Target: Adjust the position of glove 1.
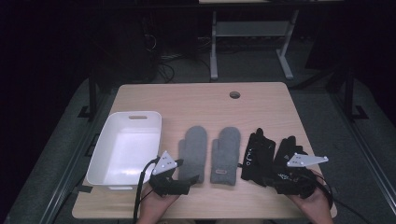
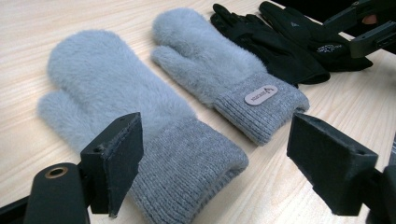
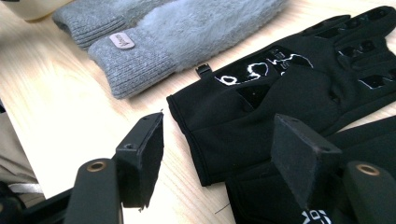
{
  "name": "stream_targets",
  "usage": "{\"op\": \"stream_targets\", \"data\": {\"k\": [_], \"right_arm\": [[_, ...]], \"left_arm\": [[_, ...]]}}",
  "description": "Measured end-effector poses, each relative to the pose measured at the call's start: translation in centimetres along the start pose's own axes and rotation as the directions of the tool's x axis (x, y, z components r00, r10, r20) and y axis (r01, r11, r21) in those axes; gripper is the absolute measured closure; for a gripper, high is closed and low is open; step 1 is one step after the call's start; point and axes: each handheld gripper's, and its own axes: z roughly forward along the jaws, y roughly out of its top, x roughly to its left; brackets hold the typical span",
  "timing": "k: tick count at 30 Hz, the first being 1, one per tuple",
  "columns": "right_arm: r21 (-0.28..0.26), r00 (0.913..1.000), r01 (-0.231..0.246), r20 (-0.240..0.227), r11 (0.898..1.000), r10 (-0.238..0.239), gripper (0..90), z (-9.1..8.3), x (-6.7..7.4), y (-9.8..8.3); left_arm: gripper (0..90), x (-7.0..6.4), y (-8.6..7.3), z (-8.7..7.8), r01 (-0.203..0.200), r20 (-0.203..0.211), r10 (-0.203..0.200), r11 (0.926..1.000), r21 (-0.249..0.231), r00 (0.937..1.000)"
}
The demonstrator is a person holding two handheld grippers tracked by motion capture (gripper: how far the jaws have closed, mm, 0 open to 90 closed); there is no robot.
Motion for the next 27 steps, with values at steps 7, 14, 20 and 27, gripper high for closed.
{"op": "stream_targets", "data": {"k": [7, 14, 20, 27], "right_arm": [[0.005, 0.9996, 0.025, -0.013, 1.000, -0.025, 33.7, 0.1, 0.5, 1.0], [0.023, 0.9971, 0.073, -0.019, 0.997, -0.073, 32.7, -0.1, 1.3, 3.4], [0.095, 0.9912, 0.122, -0.064, 0.988, -0.116, 31.3, 1.3, 1.6, 6.4], [0.162, 0.9771, 0.203, -0.098, 0.966, -0.189, 31.1, 4.0, 2.6, 9.7]], "left_arm": [[18.3, 0.0, -0.2, 0.2, 0.000, 0.009, -0.001, 0.9999, 0.011, 1.0000], [18.3, 0.1, -0.2, 0.0, 0.002, 0.012, -0.002, 1.0000, 0.008, 0.9999], [18.3, 0.3, -0.2, -0.1, 0.002, -0.003, -0.002, 1.0000, 0.003, 1.0000], [18.3, 0.4, -0.2, -0.1, -0.001, 0.000, 0.001, 1.0000, 0.004, 1.0000]]}}
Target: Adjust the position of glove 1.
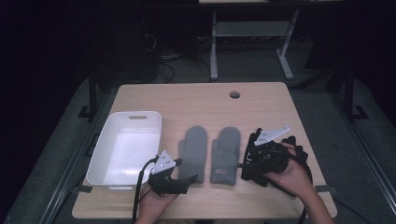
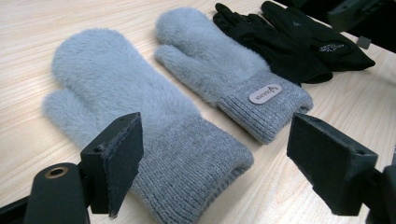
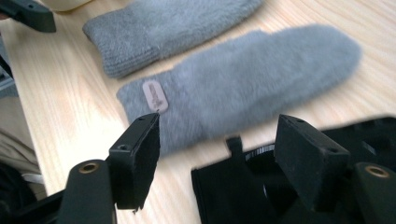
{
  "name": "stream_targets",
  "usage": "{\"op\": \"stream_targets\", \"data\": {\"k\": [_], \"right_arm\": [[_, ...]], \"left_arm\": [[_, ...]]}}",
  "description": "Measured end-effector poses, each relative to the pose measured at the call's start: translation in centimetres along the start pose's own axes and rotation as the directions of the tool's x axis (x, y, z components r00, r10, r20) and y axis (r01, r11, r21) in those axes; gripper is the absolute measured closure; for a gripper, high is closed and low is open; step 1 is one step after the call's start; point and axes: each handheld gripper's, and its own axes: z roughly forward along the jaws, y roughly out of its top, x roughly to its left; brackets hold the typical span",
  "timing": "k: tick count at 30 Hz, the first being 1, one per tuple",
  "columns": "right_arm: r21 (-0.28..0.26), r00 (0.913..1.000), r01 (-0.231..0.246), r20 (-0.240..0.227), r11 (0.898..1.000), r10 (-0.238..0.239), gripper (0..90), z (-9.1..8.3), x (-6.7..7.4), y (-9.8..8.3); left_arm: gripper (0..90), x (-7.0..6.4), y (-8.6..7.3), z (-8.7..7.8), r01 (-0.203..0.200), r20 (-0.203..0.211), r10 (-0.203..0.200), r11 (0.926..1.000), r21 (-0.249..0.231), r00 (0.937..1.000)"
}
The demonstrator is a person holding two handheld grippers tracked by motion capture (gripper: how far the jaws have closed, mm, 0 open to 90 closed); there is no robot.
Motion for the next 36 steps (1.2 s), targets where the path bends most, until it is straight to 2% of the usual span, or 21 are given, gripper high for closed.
{"op": "stream_targets", "data": {"k": [1, 7, 9, 10, 11, 13, 14, 16, 22, 27, 28, 29, 30, 31, 32, 35, 36], "right_arm": [[0.000, 1.0000, 0.000, 0.000, 1.000, 0.000, 31.1, 0.0, 0.0, 0.0], [0.042, 0.9990, 0.037, -0.026, 0.998, -0.036, 32.5, 2.8, 0.2, 3.5], [0.052, 0.9987, 0.044, -0.027, 0.998, -0.043, 32.5, 3.2, 0.1, 3.9], [0.096, 0.9974, 0.070, -0.024, 0.993, -0.068, 32.5, 4.6, -0.3, 5.1], [0.111, 0.9969, 0.078, -0.020, 0.991, -0.076, 32.6, 5.0, -0.5, 5.4], [0.125, 0.9968, 0.079, -0.020, 0.989, -0.077, 32.9, 5.3, -0.7, 5.6], [0.157, 0.9967, 0.080, -0.026, 0.984, -0.077, 34.4, 6.1, -1.0, 6.1], [0.178, 0.9955, 0.094, -0.031, 0.979, -0.090, 35.7, 6.5, -1.1, 6.2], [0.202, 0.9950, 0.099, -0.027, 0.974, -0.096, 38.6, 6.6, -1.0, 6.3], [0.237, 0.9935, 0.114, -0.022, 0.965, -0.112, 40.4, 7.6, -1.0, 6.6], [0.322, 0.9923, 0.116, 0.005, 0.940, -0.124, 40.2, 9.0, -1.3, 6.3], [0.383, 0.9931, 0.108, 0.002, 0.917, -0.117, 39.4, 9.9, -1.4, 5.9], [0.423, 0.9947, 0.096, -0.006, 0.901, -0.102, 39.0, 10.6, -1.7, 5.5], [0.423, 0.9947, 0.096, -0.006, 0.901, -0.102, 39.0, 10.6, -1.7, 5.5], [0.404, 0.9976, 0.068, -0.011, 0.912, -0.069, 41.3, 10.5, -2.0, 5.1], [0.403, 0.9970, 0.073, -0.004, 0.912, -0.078, 42.4, 10.5, -1.9, 5.0], [0.405, 0.9948, 0.082, 0.021, 0.910, -0.099, 45.8, 10.7, -1.4, 5.0]], "left_arm": [[18.3, 0.0, 0.0, 0.0, 0.000, 0.000, 0.000, 1.0000, 0.000, 1.0000], [18.3, -0.3, 0.0, 0.0, 0.001, 0.002, -0.001, 1.0000, -0.009, 1.0000], [18.3, -0.2, 0.0, 0.0, 0.001, 0.003, -0.001, 1.0000, -0.008, 1.0000], [18.3, -0.3, 0.0, 0.0, 0.006, 0.005, -0.006, 1.0000, -0.008, 1.0000], [18.3, -0.2, 0.0, 0.0, 0.006, 0.005, -0.006, 1.0000, -0.007, 1.0000], [18.3, -0.2, 0.0, 0.0, 0.006, 0.005, -0.006, 1.0000, -0.001, 1.0000], [18.3, 0.0, -0.1, 0.0, 0.013, 0.006, -0.013, 0.9999, -0.003, 0.9999], [18.3, 0.0, 0.0, 0.0, 0.017, 0.008, -0.017, 0.9998, -0.008, 0.9998], [18.4, -0.1, -0.1, -0.1, 0.015, 0.002, -0.015, 0.9998, -0.014, 0.9999], [18.6, 0.0, 0.0, -0.2, 0.014, 0.002, -0.014, 0.9998, -0.014, 0.9999], [18.7, 0.1, 0.0, -0.2, 0.021, 0.009, -0.020, 0.9997, -0.013, 0.9997], [18.7, 0.1, -0.1, -0.1, 0.022, 0.011, -0.022, 0.9997, -0.011, 0.9997], [18.7, 0.1, -0.1, -0.1, 0.022, 0.012, -0.022, 0.9997, -0.012, 0.9997], [18.7, 0.1, -0.1, -0.1, 0.022, 0.012, -0.022, 0.9997, -0.012, 0.9997], [18.7, 0.1, -0.1, -0.2, 0.024, 0.012, -0.024, 0.9996, -0.014, 0.9997], [18.7, 0.0, 0.0, -0.3, 0.013, 0.009, -0.013, 0.9998, -0.016, 0.9999], [18.7, -0.2, 0.1, -0.3, 0.006, 0.009, -0.005, 0.9998, -0.019, 0.9999]]}}
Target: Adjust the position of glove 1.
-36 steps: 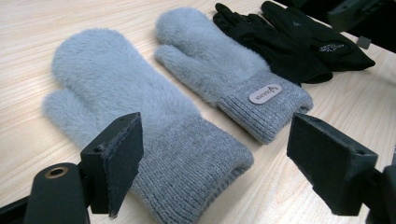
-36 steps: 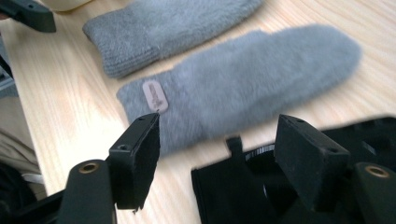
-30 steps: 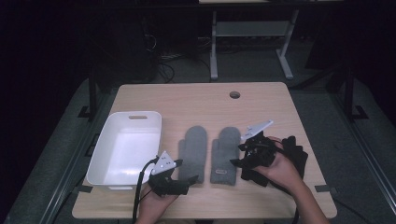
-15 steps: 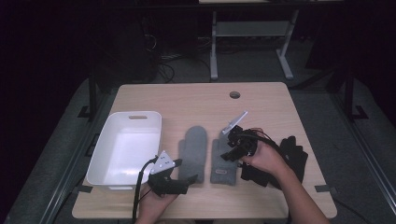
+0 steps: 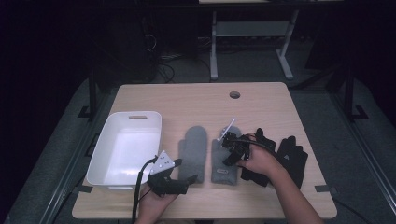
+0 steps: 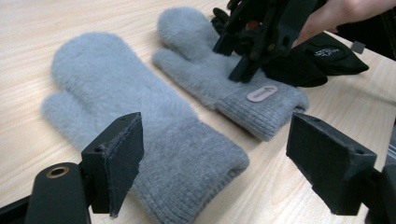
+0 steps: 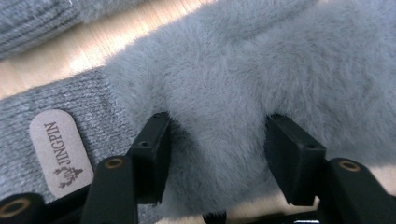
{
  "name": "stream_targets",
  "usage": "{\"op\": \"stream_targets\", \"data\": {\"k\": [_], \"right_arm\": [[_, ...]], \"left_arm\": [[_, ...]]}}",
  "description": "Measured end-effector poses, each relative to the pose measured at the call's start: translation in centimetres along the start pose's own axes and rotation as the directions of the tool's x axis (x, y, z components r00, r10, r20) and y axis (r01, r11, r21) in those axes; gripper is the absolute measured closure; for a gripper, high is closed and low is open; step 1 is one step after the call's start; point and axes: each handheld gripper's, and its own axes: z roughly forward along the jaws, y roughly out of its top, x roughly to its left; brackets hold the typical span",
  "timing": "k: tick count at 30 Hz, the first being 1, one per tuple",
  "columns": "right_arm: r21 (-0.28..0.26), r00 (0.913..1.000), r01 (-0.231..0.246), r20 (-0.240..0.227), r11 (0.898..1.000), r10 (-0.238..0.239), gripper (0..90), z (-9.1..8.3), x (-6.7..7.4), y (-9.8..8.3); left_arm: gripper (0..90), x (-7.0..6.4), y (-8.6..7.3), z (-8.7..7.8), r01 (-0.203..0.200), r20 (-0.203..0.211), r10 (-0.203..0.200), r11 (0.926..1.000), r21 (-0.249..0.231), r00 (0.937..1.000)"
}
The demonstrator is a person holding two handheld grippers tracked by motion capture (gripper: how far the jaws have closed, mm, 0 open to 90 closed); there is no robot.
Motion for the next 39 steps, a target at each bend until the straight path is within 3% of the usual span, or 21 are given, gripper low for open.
{"op": "stream_targets", "data": {"k": [3, 11, 14, 20, 23, 29, 33, 36, 39], "right_arm": [[0.004, 0.9996, 0.008, 0.026, 1.000, -0.008, 50.8, 0.0, 0.5, 0.1], [-0.010, 0.9990, 0.029, 0.033, 1.000, -0.028, 65.3, 0.0, 1.0, 0.1], [-0.019, 0.9995, 0.019, 0.027, 1.000, -0.019, 73.7, -0.1, 1.0, 0.1], [-0.061, 0.9999, -0.002, 0.016, 0.998, 0.003, 80.8, -0.6, 0.7, -0.4], [-0.088, 0.9994, -0.034, 0.003, 0.996, 0.035, 82.4, -1.3, 0.5, -0.6], [-0.115, 0.9986, -0.053, 0.002, 0.992, 0.054, 82.7, -2.8, 0.3, -0.9], [-0.126, 0.9988, -0.045, 0.016, 0.991, 0.047, 82.9, -3.7, 0.4, -0.8], [-0.181, 0.9987, -0.046, 0.012, 0.982, 0.049, 82.9, -5.3, 0.6, -0.6], [-0.201, 0.9989, -0.041, 0.011, 0.979, 0.045, 82.8, -6.2, 0.9, -0.1]], "left_arm": [[18.7, -0.4, 0.1, -0.1, -0.010, 0.007, 0.010, 0.9999, -0.006, 0.9999], [18.7, -0.6, 0.0, 0.1, -0.016, 0.012, 0.016, 0.9999, 0.005, 0.9998], [18.7, -0.7, 0.0, 0.2, -0.021, 0.014, 0.021, 0.9997, 0.009, 0.9997], [18.7, -0.7, 0.0, 0.1, -0.023, 0.012, 0.023, 0.9997, 0.006, 0.9997], [18.7, -0.7, 0.0, 0.0, -0.027, 0.015, 0.027, 0.9996, 0.005, 0.9995], [18.7, -0.8, 0.0, 0.0, -0.028, 0.016, 0.028, 0.9996, 0.001, 0.9995], [18.7, -0.8, 0.0, 0.0, -0.032, 0.016, 0.032, 0.9995, 0.005, 0.9994], [18.7, -0.9, 0.0, -0.2, -0.026, 0.011, 0.026, 0.9996, -0.007, 0.9996], [18.7, -0.8, 0.1, -0.5, -0.023, 0.002, 0.023, 0.9995, -0.024, 0.9997]]}}
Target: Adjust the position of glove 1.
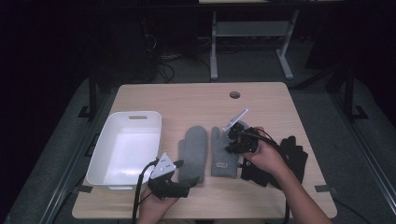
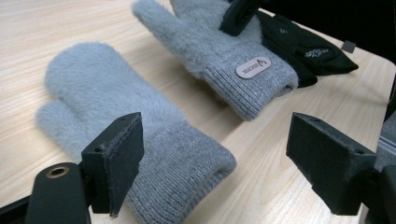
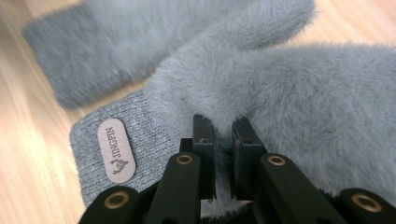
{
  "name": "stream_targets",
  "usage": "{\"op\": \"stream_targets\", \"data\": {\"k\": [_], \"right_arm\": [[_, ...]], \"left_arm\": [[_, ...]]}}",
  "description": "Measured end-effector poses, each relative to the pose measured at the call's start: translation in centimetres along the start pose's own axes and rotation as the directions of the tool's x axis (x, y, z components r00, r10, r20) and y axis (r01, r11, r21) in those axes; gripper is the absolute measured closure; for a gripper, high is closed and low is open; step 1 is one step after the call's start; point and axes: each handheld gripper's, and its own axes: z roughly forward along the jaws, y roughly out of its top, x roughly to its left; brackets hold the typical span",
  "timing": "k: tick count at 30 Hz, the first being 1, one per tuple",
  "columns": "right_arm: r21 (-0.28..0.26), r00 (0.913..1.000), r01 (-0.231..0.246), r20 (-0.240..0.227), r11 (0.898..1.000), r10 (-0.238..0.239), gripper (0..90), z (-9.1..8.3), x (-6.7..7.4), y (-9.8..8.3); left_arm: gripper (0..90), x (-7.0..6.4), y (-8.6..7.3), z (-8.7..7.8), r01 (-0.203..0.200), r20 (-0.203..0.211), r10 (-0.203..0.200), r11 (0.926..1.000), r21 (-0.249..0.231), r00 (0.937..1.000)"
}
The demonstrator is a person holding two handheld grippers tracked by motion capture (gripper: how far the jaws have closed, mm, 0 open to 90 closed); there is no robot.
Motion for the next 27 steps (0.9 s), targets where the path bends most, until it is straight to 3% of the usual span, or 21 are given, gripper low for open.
{"op": "stream_targets", "data": {"k": [6, 11, 15, 18, 25, 27], "right_arm": [[-0.016, 0.9995, 0.021, -0.024, 1.000, -0.021, 82.8, -0.4, 0.8, 1.7], [-0.030, 0.9958, 0.048, -0.076, 0.998, -0.050, 82.7, 0.2, 2.1, 4.3], [-0.012, 0.9926, 0.089, -0.081, 0.996, -0.090, 82.4, 1.1, 3.1, 6.1], [0.005, 0.9914, 0.087, -0.099, 0.996, -0.086, 82.5, 1.8, 3.4, 7.2], [0.029, 0.9868, 0.119, -0.115, 0.993, -0.115, 81.5, 3.5, 4.5, 8.5], [0.034, 0.9898, 0.111, -0.094, 0.993, -0.107, 78.3, 4.7, 4.6, 8.5]], "left_arm": [[18.6, 0.0, 0.0, -0.3, 0.001, -0.013, -0.001, 0.9998, -0.021, 0.9999], [18.5, 0.0, 0.1, -0.7, -0.003, -0.029, 0.001, 0.9990, -0.044, 0.9996], [18.4, 0.1, 0.2, -1.0, -0.001, -0.040, -0.002, 0.9982, -0.060, 0.9992], [18.5, 0.2, 0.2, -1.2, 0.004, -0.042, -0.006, 0.9990, -0.045, 0.9991], [18.5, 0.4, 0.2, -1.4, 0.022, -0.045, -0.025, 0.9981, -0.057, 0.9987], [18.5, 0.4, 0.2, -1.2, 0.022, -0.043, -0.024, 0.9987, -0.046, 0.9988]]}}
